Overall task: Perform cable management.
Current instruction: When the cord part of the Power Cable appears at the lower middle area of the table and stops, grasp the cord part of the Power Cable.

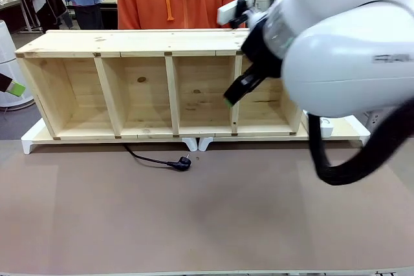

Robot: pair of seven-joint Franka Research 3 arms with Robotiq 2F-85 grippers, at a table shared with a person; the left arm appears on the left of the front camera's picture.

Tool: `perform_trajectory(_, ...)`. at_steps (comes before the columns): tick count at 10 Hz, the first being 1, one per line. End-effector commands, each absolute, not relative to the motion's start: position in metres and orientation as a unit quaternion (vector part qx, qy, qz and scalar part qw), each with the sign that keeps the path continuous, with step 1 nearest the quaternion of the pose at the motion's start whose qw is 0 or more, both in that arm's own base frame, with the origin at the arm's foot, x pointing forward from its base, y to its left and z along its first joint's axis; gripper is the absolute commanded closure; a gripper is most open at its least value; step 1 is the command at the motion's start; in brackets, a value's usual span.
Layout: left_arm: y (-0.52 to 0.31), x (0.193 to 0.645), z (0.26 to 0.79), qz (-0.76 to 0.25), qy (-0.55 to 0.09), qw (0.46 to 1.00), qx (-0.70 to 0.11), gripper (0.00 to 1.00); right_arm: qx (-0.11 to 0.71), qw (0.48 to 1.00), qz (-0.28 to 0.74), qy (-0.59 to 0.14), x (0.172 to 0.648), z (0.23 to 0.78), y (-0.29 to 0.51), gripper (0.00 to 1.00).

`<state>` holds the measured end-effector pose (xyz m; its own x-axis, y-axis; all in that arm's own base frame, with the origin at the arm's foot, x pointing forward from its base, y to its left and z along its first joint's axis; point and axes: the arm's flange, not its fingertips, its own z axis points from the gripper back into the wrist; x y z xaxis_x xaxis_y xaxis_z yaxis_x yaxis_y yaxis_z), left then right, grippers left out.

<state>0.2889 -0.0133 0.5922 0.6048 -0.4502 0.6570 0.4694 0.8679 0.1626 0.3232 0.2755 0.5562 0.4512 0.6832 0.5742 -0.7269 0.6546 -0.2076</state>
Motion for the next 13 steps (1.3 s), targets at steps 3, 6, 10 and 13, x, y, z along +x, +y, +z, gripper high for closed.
perform_trajectory(3,-0.012,0.289,0.593,-0.254,-0.365,0.896,-0.013,0.0,0.059,0.82,0.48,-0.307,0.364,0.522,0.319,0.0)
perform_trajectory(6,-0.012,0.289,0.593,-0.254,-0.365,0.896,-0.013,0.0,0.049,0.814,0.506,-0.28,0.38,0.502,0.349,0.0)
perform_trajectory(10,-0.012,0.289,0.593,-0.254,-0.365,0.896,-0.013,0.0,0.042,0.807,0.527,-0.262,0.395,0.452,0.384,0.0)
perform_trajectory(13,-0.012,0.289,0.593,-0.254,-0.365,0.896,-0.013,0.0,0.046,0.793,0.541,-0.277,0.401,0.426,0.405,0.0)
